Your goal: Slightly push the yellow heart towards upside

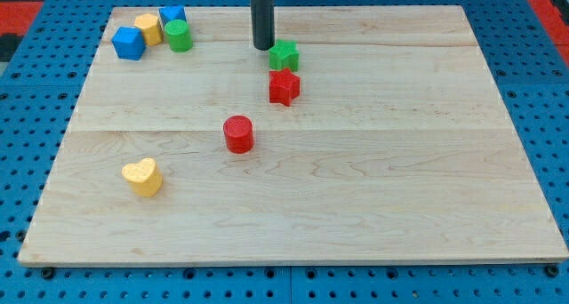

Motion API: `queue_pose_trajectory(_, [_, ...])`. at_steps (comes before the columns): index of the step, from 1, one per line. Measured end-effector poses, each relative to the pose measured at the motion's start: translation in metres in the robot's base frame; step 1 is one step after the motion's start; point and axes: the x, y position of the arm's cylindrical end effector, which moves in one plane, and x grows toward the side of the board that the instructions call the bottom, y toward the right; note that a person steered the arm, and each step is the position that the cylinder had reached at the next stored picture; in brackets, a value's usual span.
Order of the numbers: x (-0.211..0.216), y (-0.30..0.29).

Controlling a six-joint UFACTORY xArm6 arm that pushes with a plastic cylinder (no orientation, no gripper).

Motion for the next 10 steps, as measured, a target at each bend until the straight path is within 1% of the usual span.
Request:
queue_pose_trajectory(2, [0.148,-0.161])
queue_pose_trajectory(3, [0.221,-0.169])
queue_pose_trajectory(4, [0.279,-0.138])
queue_pose_trajectory(5, [0.283,-0.065])
queue_pose_trajectory(6, [0.308,-0.092])
queue_pose_trajectory(7, [0.295,-0.175])
queue_pose_trajectory(8, [0.263,-0.168])
queue_pose_trajectory(9, [0.251,-0.136])
queue_pose_trajectory(10, [0.275,-0.121])
